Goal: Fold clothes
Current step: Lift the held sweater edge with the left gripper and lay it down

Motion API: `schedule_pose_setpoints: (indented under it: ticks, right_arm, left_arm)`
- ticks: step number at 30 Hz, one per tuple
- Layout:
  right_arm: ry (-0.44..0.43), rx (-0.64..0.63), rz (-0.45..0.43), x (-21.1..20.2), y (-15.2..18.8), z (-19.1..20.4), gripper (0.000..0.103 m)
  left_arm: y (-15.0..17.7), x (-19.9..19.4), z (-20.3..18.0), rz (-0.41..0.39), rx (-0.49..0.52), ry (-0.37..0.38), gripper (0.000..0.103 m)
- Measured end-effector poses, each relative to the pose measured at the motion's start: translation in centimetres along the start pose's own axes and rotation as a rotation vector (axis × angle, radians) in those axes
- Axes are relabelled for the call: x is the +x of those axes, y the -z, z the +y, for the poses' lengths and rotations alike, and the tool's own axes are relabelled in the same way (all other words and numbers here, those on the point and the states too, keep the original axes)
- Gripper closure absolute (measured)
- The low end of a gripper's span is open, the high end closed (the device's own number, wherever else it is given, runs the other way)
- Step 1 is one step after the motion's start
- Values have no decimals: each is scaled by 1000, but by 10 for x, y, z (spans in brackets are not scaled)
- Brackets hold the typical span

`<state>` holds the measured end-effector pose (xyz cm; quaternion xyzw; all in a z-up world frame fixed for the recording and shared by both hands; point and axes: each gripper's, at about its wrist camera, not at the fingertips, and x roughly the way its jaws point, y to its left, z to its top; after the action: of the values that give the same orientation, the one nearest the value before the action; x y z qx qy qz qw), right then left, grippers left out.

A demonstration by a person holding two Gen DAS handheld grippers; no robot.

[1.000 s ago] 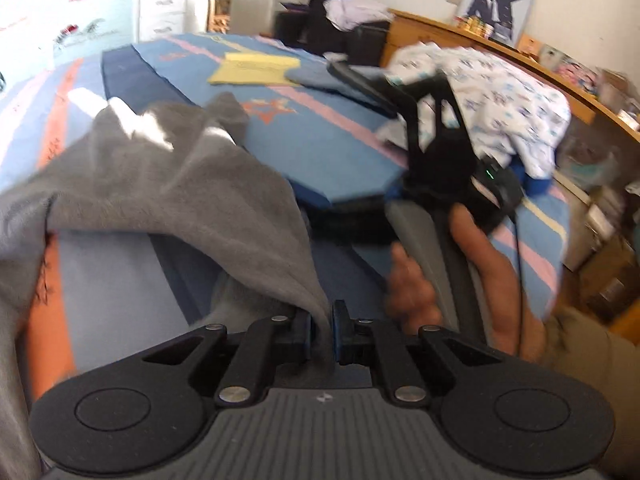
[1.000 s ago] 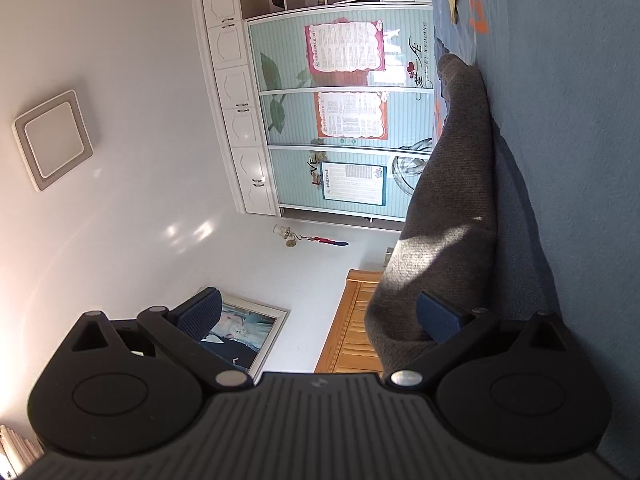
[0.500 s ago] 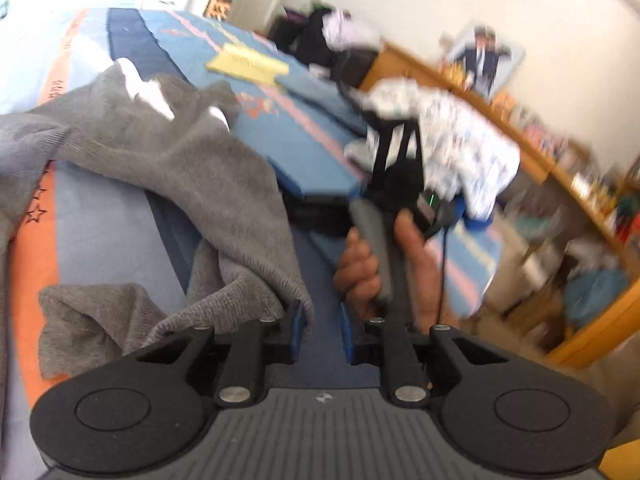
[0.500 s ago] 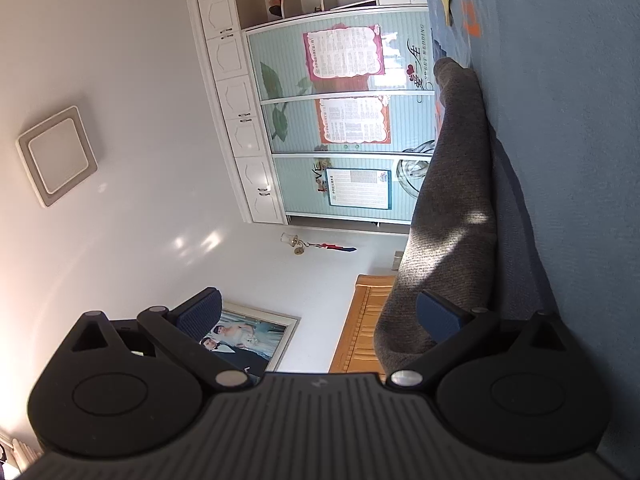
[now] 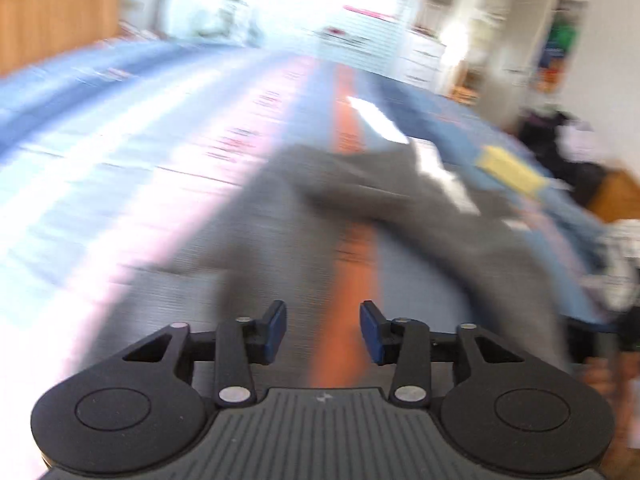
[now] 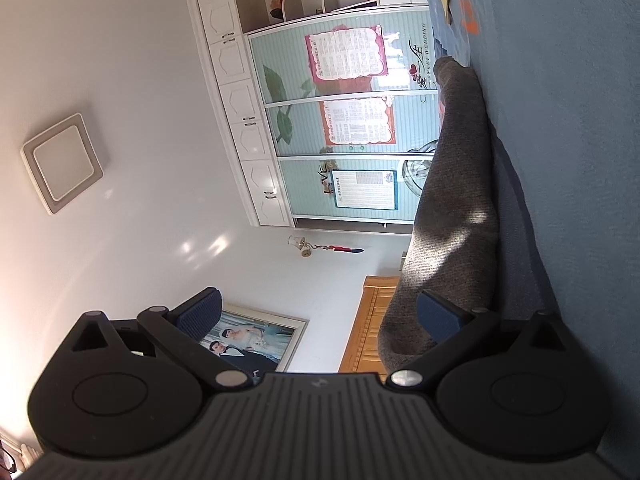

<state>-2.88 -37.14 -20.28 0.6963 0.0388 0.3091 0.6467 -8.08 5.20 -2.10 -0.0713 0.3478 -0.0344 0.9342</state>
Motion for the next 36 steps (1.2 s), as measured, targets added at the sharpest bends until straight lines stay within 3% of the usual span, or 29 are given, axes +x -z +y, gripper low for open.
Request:
schedule_pose_setpoints:
  ticks: [5,9,11,15,19,25,28,34,35,36]
  right_arm:
    - [-6,4,-3,-1,0,0,0]
    - [-13,8,-3,-2,0,-1,0]
    - [-14,8,-4,-1,-1,-1,0]
    - [-16,6,-3,-2,-1,-1,0]
    - [-18,4,-2,-1,-1,-1,0]
    - [-19,4,-1,-2,-1,-1,0]
    - [-19,4,-1,-2,-1,-1,0]
    - [-20,4,-1,-3,-1,0,0]
    - [-20,4,-1,-3,-1,0,0]
    - [-20,4,-1,-3,-1,0,0]
  left_arm:
    - [-2,-7,28,-84,-19,-178,47]
    - [-6,-22,50,-118,-99,-150,47]
    - [1,-22,42,-75,-49,-108,48]
    - [33,-22,-5,-58,208,-80,47]
    - [52,-7,-37,-2,336,-60,47]
    - [72,10,-40,41,399,-116,47]
    - [75,13,-36,33,423,-175,41]
    - [72,16,-28,20,398,-244,40]
    - [72,16,-27,19,398,-238,42]
    - [72,17,-27,21,398,-228,59]
